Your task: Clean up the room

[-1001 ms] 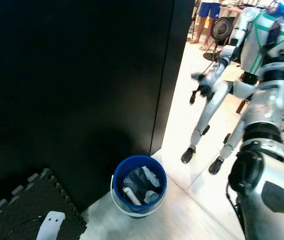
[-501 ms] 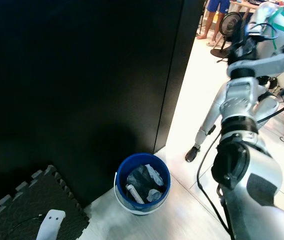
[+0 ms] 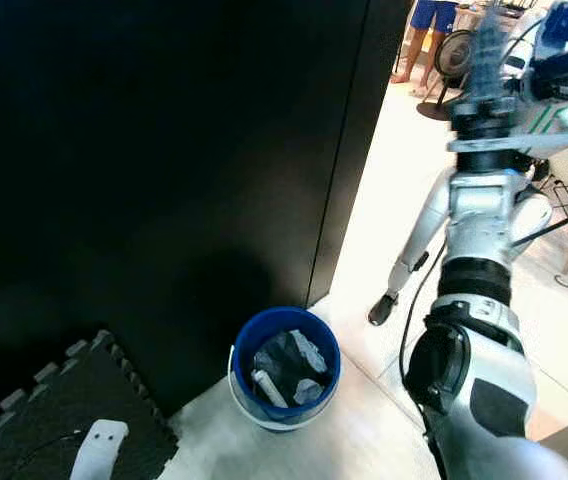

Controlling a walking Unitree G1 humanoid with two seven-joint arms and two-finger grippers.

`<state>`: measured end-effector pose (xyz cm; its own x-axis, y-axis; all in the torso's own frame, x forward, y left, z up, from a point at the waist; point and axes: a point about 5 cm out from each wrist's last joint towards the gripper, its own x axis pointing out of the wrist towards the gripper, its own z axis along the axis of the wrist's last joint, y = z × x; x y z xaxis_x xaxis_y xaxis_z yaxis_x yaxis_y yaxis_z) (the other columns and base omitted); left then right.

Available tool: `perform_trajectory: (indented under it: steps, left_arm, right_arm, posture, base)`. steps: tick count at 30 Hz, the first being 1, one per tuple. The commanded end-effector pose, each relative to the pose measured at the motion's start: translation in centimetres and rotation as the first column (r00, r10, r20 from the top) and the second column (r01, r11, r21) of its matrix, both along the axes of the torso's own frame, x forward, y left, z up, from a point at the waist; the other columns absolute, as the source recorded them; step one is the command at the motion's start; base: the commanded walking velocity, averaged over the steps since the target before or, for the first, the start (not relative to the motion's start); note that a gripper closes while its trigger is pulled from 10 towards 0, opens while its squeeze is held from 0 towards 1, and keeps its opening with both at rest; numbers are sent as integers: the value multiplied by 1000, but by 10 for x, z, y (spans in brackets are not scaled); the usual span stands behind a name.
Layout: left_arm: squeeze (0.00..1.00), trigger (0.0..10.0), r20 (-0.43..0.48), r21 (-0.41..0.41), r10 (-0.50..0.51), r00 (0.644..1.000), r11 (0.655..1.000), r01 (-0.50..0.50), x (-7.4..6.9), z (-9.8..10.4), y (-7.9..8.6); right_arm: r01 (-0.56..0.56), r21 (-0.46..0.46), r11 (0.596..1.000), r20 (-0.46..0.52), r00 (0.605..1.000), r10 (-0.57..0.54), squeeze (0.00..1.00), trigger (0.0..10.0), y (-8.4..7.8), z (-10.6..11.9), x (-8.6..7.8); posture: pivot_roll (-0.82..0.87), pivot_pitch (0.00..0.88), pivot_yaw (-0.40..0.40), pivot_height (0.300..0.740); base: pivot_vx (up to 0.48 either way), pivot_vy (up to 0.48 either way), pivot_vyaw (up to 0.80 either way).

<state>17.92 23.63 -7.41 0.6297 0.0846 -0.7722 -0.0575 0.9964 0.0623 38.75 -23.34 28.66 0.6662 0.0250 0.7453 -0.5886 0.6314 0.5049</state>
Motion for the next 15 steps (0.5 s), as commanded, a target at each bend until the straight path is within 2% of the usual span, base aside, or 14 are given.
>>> perform_trajectory:
  steps: [1, 2, 3, 5, 6, 7, 8, 9, 11, 12, 13, 15]
  left_arm:
    - [0, 10000, 94, -50, 96, 991, 995, -92, -1, 1, -3]
    - [0, 10000, 335, -101, 104, 936, 992, -74, 46, 35, -3]
    - [0, 10000, 502, -133, 90, 860, 991, -26, 80, 67, -3]
    - [0, 10000, 502, -133, 90, 860, 991, -26, 80, 67, -3]
    - [0, 10000, 666, -136, 9, 746, 985, 109, 113, 109, -11]
    - [0, 10000, 766, -117, -67, 639, 964, 241, 131, 143, -22]
    - [0, 10000, 846, -82, -144, 514, 916, 392, 142, 180, -38]
    - [0, 10000, 887, -48, -188, 421, 871, 489, 144, 204, -51]
    - [0, 10000, 887, -48, -188, 421, 871, 489, 144, 204, -51]
    - [0, 10000, 923, -37, -193, 333, 817, 576, 145, 230, -63]
    - [0, 10000, 968, -8, -163, 190, 738, 675, 144, 274, -80]
    - [0, 10000, 968, -8, -163, 190, 738, 675, 144, 274, -80]
  right_arm:
    - [107, -22, 994, -76, 991, -108, 0, 10000, -12, -14, -3]
    - [138, -42, 990, -99, 985, -142, 0, 10000, -17, -19, -7]
    - [147, -54, 988, -103, 983, -152, 0, 10000, -20, -21, -10]
    - [147, -54, 988, -103, 983, -152, 0, 10000, -20, -21, -10]
    - [123, -68, 990, -95, 987, -129, 0, 10000, -20, -21, -15]
    - [88, -61, 994, -65, 994, -92, 0, 10000, -20, -19, -20]
    - [62, -37, 997, -44, 997, -64, 0, 10000, -21, -18, -25]
    - [47, -21, 999, -30, 998, -48, 0, 10000, -23, -17, -28]
    - [47, -21, 999, -30, 998, -48, 0, 10000, -23, -17, -28]
    - [38, 3, 999, -15, 999, -38, 0, 10000, -26, -16, -31]
    - [23, 2, 1000, 9, 1000, -23, 0, 10000, -25, -12, -35]
    - [23, 2, 1000, 9, 1000, -23, 0, 10000, -25, -12, -35]
  posture:
    - [89, 80, -111, 740]
    - [89, 80, -111, 740]
    - [89, 80, -111, 740]
    - [89, 80, -111, 740]
    - [75, 85, -104, 740]
    - [72, 87, -102, 740]
    - [69, 87, -100, 740]
    - [69, 87, -100, 740]
    - [69, 87, -100, 740]
    - [72, 88, -101, 740]
    - [72, 88, -101, 740]
    - [72, 88, -101, 740]
  base:
    - [0, 0, 0]
    - [0, 0, 0]
    - [0, 0, 0]
    - [0, 0, 0]
    - [0, 0, 0]
    - [0, 0, -800]
    - [0, 0, -800]
    - [0, 0, -800]
    - [0, 0, -800]
    - [0, 0, -800]
    - [0, 0, -800]
    - [0, 0, -800]
